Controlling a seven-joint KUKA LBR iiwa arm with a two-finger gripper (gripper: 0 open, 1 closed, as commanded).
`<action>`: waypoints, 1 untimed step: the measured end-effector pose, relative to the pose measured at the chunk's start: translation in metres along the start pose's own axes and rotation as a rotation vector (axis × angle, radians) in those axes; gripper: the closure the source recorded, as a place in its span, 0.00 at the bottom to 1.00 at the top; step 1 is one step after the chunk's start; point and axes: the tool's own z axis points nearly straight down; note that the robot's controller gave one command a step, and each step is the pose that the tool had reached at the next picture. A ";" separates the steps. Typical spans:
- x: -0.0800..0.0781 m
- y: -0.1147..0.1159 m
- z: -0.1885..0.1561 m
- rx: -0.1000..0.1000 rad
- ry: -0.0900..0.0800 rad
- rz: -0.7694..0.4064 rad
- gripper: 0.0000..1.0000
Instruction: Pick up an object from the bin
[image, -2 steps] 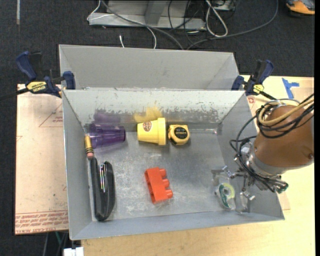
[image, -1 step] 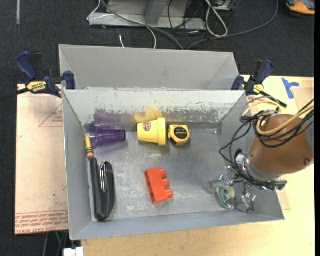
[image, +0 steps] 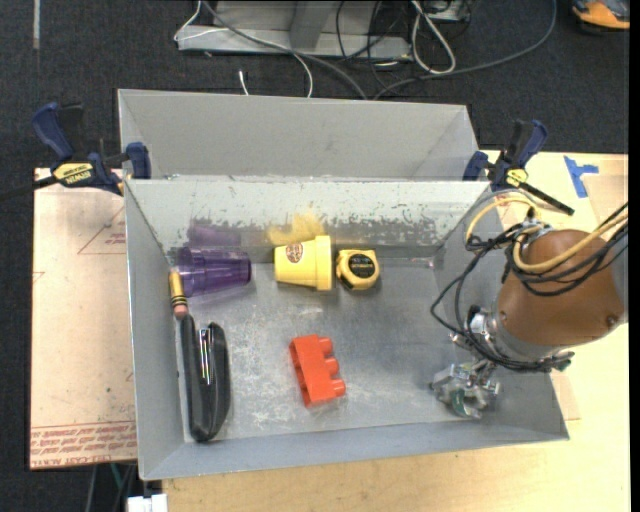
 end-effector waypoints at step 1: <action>0.000 0.000 0.000 0.000 0.000 0.000 1.00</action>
Offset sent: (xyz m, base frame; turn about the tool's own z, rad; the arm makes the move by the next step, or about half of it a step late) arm 0.0000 -0.0001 0.0831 -0.0001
